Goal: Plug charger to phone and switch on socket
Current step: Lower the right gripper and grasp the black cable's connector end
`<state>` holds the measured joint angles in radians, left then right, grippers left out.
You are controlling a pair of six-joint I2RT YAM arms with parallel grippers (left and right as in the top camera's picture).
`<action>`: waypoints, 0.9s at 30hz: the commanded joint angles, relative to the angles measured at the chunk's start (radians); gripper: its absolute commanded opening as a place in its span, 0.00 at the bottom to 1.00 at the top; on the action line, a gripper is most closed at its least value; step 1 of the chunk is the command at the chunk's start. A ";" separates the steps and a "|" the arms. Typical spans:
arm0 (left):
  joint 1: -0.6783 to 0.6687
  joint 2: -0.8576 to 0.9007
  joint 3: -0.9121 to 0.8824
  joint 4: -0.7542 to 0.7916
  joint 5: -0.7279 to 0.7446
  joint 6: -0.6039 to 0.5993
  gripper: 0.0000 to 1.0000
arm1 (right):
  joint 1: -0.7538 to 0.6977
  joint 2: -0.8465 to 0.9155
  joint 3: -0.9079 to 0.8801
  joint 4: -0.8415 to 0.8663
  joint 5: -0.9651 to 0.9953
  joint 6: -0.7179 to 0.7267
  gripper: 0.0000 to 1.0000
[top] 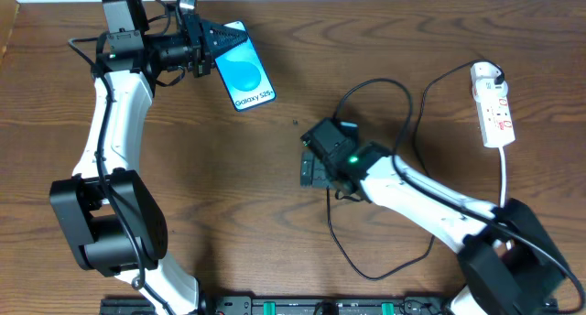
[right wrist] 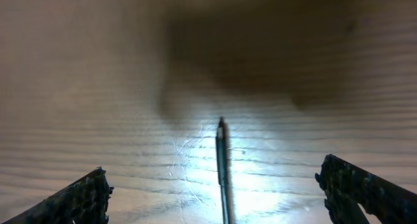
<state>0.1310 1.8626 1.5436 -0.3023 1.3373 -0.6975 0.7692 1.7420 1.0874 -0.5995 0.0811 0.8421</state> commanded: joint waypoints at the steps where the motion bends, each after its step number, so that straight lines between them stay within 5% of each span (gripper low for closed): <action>1: 0.005 -0.027 -0.002 0.005 0.042 0.018 0.07 | 0.032 0.039 -0.009 0.006 -0.010 -0.017 0.99; 5: 0.005 -0.027 -0.002 0.005 0.042 0.018 0.08 | 0.052 0.051 -0.009 0.005 -0.008 -0.017 0.98; 9: 0.005 -0.027 -0.002 0.005 0.042 0.036 0.08 | 0.053 0.052 -0.009 0.002 -0.003 -0.008 0.79; 23: 0.005 -0.027 -0.002 0.005 0.042 0.036 0.07 | 0.053 0.093 -0.010 0.001 -0.005 0.017 0.77; 27: 0.005 -0.027 -0.002 0.005 0.043 0.036 0.07 | 0.053 0.093 -0.010 -0.002 -0.005 0.017 0.66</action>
<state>0.1310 1.8626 1.5436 -0.3023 1.3373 -0.6754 0.8200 1.8317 1.0832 -0.6006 0.0639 0.8497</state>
